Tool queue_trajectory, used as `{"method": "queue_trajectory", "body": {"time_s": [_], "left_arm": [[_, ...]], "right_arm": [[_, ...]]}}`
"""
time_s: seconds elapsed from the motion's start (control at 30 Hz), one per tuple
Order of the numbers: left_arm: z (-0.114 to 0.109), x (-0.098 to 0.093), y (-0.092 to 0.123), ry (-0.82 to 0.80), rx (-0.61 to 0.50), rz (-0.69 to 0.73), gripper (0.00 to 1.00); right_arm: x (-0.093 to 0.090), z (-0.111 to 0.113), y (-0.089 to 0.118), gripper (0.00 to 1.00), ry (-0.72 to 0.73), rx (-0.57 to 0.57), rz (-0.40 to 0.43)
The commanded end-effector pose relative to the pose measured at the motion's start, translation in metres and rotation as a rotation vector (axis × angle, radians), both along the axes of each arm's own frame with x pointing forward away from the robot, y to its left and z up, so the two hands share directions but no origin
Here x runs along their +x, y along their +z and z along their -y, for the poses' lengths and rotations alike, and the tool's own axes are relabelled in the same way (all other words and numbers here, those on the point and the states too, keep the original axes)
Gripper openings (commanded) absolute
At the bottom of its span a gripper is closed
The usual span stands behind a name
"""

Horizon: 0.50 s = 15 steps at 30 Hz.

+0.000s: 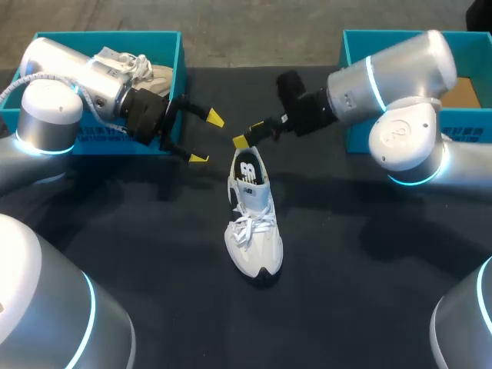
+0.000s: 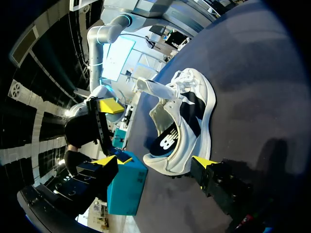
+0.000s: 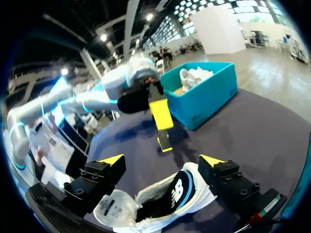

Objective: Take the shoe out of the shoebox, open the shoe tongue, remove and reinsert the insole, then place the shoe into the shoebox

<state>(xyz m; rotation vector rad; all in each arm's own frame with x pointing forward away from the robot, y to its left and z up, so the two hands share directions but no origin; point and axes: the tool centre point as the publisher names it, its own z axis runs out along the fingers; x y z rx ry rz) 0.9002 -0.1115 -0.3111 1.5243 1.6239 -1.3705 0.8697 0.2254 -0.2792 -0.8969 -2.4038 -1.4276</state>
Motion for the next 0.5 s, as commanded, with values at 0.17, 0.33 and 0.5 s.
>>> {"method": "queue_trajectory", "body": {"time_s": [0.17,0.33,0.5], "left_arm": [[0.001,0.0,0.008,-0.073,0.041,-0.023,1.0],[-0.008,0.003,0.025,-0.106,0.108,-0.025,1.0],[-0.02,0.008,0.039,-0.105,0.147,-0.019,1.0]], "right_arm": [[0.003,-0.001,-0.016,0.61,-0.127,0.166,0.012],[0.003,0.003,-0.017,0.24,-0.145,0.136,0.002],[0.0,0.011,-0.02,0.0,-0.167,0.097,-0.013]]}}
